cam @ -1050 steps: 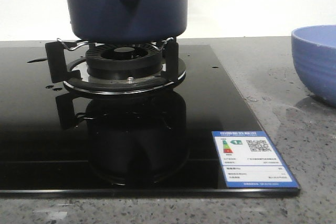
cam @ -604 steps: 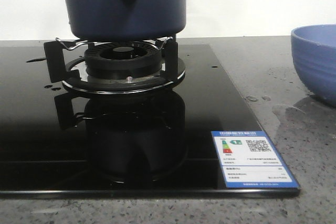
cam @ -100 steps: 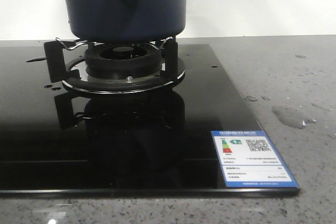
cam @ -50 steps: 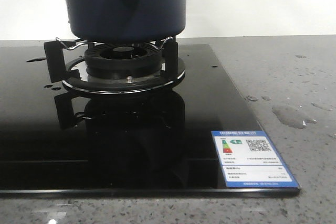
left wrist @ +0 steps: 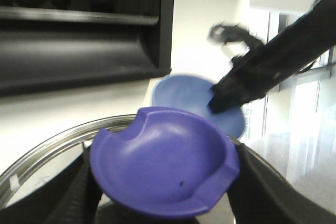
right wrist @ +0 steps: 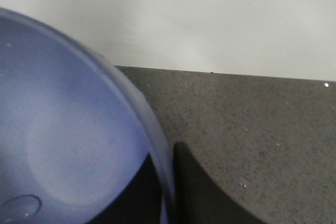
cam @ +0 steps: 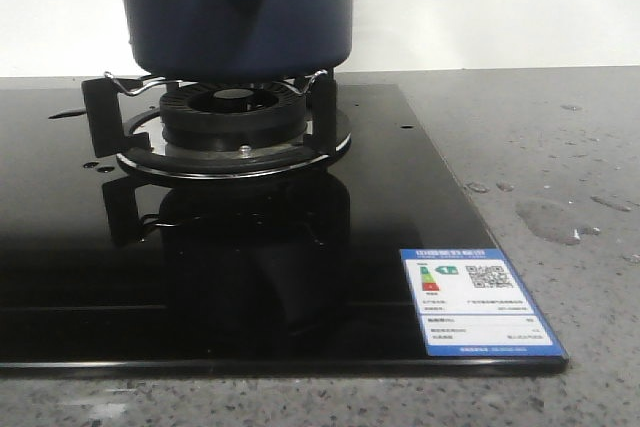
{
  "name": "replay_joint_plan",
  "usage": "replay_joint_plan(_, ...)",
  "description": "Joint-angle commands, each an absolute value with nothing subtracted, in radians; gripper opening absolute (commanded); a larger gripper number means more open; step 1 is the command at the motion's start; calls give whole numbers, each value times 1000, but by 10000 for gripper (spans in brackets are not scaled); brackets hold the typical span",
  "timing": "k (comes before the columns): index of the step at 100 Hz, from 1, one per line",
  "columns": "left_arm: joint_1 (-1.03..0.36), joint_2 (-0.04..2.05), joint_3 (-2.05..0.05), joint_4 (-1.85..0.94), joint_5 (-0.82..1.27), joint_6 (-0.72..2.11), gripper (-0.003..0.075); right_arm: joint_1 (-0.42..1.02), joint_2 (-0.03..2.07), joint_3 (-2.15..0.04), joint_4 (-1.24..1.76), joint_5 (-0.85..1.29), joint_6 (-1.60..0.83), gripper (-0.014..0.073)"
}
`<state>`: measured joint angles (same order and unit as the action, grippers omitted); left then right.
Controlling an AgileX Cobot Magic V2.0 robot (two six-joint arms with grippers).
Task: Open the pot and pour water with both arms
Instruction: 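Lower the emptied bowl back onto the counter with the right gripper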
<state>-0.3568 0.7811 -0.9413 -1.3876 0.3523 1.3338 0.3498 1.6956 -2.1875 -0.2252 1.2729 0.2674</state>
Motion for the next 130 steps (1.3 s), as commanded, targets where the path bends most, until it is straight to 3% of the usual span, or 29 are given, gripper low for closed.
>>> replay_joint_plan(1, -368, 825, -973, -1429, 353, 1339, 262, 289, 1590, -2140, -171, 1318, 246, -42)
replay_joint_plan(26, -372, 953, -979, -1551, 422, 1496, 262, 140, 1357, -1705, -112, 1310, 202, -42)
replay_joint_plan(60, -372, 1176, -1098, -1655, 542, 1655, 262, -35, 1150, -1132, 0, 1104, 151, -42)
replay_joint_plan(96, -372, 1287, -1147, -1649, 591, 1660, 262, -48, 1146, -896, 8, 983, 151, -23)
replay_joint_plan(105, -372, 1293, -1147, -1649, 591, 1670, 262, -48, 1146, -897, 8, 978, 151, 85)
replay_joint_plan(122, -372, 1298, -1147, -1651, 587, 1679, 262, -48, 1111, -949, 8, 972, 151, 415)
replay_joint_plan(130, -372, 1305, -1147, -1651, 587, 1678, 262, -48, 1068, -1004, 0, 972, 151, 498)
